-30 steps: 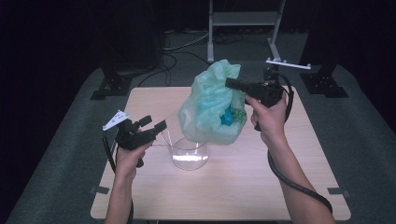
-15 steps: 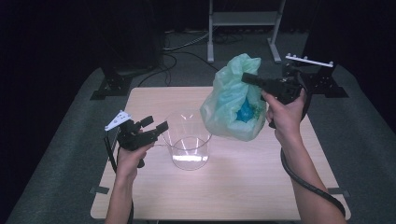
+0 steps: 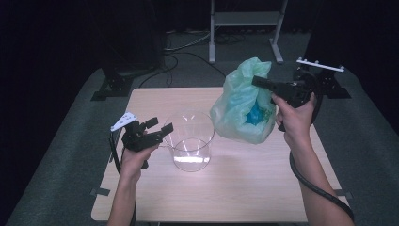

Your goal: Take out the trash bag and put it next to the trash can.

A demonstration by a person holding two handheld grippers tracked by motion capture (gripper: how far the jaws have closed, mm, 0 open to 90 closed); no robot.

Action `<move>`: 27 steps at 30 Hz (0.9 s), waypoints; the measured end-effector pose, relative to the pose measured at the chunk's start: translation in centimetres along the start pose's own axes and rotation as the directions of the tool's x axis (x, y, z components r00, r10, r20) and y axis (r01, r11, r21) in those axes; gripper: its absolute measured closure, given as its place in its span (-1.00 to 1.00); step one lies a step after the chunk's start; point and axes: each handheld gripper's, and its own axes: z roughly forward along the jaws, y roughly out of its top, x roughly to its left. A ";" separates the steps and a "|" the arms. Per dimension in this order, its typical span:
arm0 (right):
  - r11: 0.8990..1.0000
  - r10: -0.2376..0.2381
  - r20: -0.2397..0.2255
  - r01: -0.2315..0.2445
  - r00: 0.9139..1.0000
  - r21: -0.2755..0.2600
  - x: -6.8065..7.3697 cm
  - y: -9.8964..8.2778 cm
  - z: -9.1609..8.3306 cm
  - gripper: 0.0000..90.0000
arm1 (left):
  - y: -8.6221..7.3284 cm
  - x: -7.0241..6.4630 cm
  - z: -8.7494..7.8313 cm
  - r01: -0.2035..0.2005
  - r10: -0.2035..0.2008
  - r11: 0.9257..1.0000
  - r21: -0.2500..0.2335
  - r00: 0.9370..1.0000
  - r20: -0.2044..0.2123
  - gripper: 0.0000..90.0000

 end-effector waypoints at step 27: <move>0.996 0.081 0.045 -0.083 0.996 0.035 -4.0 -2.8 1.2 1.00 | 0.3 -0.3 -0.4 -0.003 0.003 1.000 -0.014 1.000 0.001 -0.62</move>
